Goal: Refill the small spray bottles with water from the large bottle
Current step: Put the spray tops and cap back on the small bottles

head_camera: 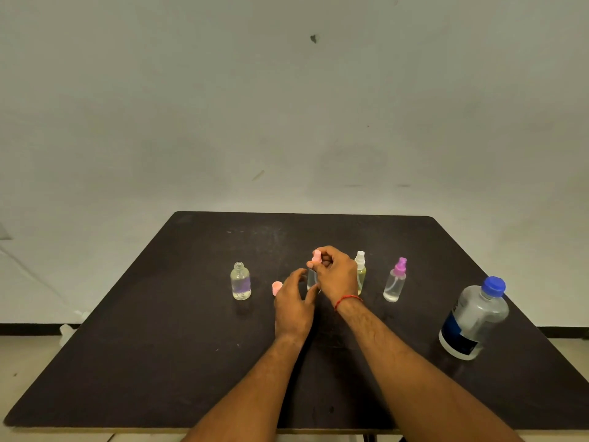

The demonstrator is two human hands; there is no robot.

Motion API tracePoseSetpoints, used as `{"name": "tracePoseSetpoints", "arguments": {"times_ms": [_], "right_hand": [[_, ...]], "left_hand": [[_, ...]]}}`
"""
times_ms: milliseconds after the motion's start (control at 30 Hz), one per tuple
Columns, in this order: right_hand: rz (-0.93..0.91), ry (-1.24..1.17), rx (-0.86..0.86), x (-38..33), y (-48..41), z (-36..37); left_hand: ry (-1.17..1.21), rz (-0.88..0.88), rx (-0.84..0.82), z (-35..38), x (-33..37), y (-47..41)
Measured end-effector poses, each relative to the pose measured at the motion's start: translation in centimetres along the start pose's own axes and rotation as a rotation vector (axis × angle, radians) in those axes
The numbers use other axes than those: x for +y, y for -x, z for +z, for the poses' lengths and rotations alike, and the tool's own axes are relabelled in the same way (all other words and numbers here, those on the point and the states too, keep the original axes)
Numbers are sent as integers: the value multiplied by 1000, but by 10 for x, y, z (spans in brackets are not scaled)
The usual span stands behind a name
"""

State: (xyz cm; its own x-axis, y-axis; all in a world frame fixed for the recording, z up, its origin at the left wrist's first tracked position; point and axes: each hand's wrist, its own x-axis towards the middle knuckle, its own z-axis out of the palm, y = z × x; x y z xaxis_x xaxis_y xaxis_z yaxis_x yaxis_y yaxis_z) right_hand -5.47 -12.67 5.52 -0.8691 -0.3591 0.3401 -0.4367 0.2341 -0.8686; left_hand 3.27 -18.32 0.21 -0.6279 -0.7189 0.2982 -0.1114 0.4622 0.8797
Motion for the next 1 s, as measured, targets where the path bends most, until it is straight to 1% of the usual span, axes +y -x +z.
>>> {"name": "tracePoseSetpoints", "arguments": {"times_ms": [100,167,300,367,433,533,600,667,767,833,1000], "right_hand": [[4,26,-2,-3,2,-4],[4,66,22,-4,7,-9],[-77,49,131,-7,29,-19],[-124,45,155,-7,42,-20],[-155,37,131,-5,53,-17],[-114,43,39,-3,61,-6],[-57,96,-33,-3,64,7],[-13,136,-95,-6,65,19],[12,189,-174,-10,63,38],[2,230,-188,-11,60,49],[-6,341,-209,-4,53,65]], "left_hand": [[21,4,16,-2,2,1],[51,7,63,-3,4,2],[112,16,159,-7,7,4],[162,10,211,-11,8,8],[219,2,271,-19,4,14],[276,-50,358,-44,-9,23],[251,-99,429,-69,-22,22],[213,-143,457,-94,-34,18],[147,-193,424,-123,-51,6],[99,-210,376,-133,-59,-3],[-46,-190,203,-126,-63,-18]]}}
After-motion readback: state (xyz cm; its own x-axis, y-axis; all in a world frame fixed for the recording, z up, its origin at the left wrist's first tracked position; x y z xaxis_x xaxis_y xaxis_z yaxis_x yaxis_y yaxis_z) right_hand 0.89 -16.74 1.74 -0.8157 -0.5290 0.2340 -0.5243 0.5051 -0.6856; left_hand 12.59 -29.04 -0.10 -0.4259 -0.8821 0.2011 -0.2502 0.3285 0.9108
